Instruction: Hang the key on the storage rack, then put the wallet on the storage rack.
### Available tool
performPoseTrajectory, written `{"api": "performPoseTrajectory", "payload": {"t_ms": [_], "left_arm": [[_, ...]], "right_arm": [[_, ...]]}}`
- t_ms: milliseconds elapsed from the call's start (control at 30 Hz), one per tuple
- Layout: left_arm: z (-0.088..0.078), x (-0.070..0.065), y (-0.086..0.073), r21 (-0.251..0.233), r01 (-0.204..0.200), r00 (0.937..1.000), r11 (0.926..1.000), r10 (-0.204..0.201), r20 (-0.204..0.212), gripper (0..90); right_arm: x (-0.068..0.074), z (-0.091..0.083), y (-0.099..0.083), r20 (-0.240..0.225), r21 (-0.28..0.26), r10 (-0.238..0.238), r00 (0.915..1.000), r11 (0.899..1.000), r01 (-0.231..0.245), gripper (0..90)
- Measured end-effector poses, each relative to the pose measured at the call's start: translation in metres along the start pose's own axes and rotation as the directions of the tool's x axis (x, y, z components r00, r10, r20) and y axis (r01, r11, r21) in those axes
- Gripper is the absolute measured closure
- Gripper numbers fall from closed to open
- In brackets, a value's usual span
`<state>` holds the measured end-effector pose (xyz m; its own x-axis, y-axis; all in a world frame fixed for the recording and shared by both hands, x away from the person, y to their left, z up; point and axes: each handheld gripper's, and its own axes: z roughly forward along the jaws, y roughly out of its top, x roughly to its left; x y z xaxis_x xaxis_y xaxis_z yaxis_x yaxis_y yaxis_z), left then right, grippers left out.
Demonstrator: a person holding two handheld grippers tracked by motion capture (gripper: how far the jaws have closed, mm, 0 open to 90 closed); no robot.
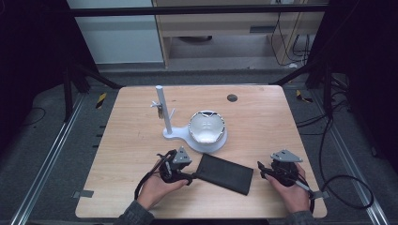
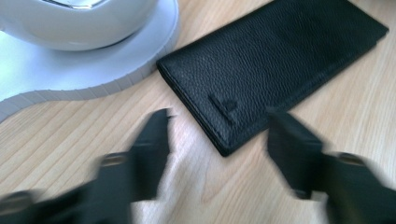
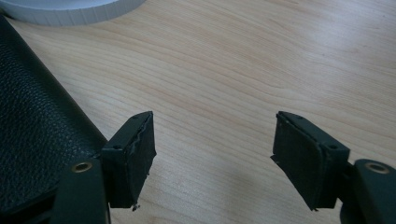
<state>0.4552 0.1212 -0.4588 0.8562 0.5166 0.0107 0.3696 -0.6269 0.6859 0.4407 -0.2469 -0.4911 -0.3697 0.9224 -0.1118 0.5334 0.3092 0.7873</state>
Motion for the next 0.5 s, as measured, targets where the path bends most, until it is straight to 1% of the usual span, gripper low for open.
{"api": "performPoseTrajectory", "payload": {"t_ms": [33, 100, 133, 200, 233, 267, 367, 400, 433, 500], "left_arm": [[-0.0017, 0.0005, -0.001, 0.005, 0.004, 1.0, 1.0, -0.004, -0.003, 59.0], [-0.004, 0.0016, -0.0022, 0.011, 0.003, 0.9999, 0.9999, -0.002, -0.012, 65.2], [-0.0046, 0.0025, -0.0029, 0.015, 0.006, 0.9998, 0.9999, -0.006, -0.017, 65.2], [-0.0051, 0.0043, -0.0045, 0.023, 0.014, 0.9996, 0.9997, -0.013, -0.027, 71.4], [-0.0049, 0.005, -0.0057, 0.022, 0.021, 0.9993, 0.9995, -0.021, -0.032, 72.8], [-0.0044, 0.0054, -0.0064, 0.027, 0.025, 0.9994, 0.9993, -0.024, -0.025, 76.2], [-0.0023, 0.0051, -0.0077, 0.048, 0.014, 0.9999, 0.9988, -0.014, -0.009, 82.5], [-0.0017, 0.0041, -0.0077, 0.057, 0.008, 0.9999, 0.9983, -0.007, -0.012, 84.1], [-0.0009, 0.0029, -0.0075, 0.061, -0.003, 0.9999, 0.9981, 0.004, -0.01, 86.3], [0.0003, 0.0024, -0.0071, 0.064, -0.006, 1.0, 0.9979, 0.006, -0.002, 89.3]], "right_arm": [[0.0002, 0.0, 0.0011, -0.006, -0.008, -0.01, 0.9999, 1.0, 0.01, 29.1], [0.0009, -0.0012, 0.002, -0.007, -0.015, -0.006, 1.0, 1.0, 0.006, 29.2], [0.0009, -0.0012, 0.002, -0.007, -0.015, -0.006, 1.0, 1.0, 0.006, 29.2], [-0.0006, -0.0031, 0.0017, -0.016, -0.021, -0.007, 0.9998, 1.0, 0.007, 29.0], [-0.0011, -0.0035, 0.0014, -0.018, -0.024, -0.003, 0.9998, 1.0, 0.002, 29.0], [-0.0022, -0.0047, 0.0012, -0.021, -0.027, 0.006, 0.9998, 1.0, -0.006, 29.4], [-0.0037, -0.0065, 0.0014, -0.032, -0.043, 0.002, 0.9995, 0.999, -0.003, 34.0], [-0.0031, -0.0072, 0.0016, -0.037, -0.043, 0.002, 0.9993, 0.999, -0.004, 35.2], [-0.0022, -0.0079, 0.0019, -0.043, -0.044, -0.002, 0.9991, 0.999, 0.0, 36.4], [0.0011, -0.0094, 0.0033, -0.054, -0.053, -0.019, 0.9983, 0.998, 0.016, 41.1]]}}
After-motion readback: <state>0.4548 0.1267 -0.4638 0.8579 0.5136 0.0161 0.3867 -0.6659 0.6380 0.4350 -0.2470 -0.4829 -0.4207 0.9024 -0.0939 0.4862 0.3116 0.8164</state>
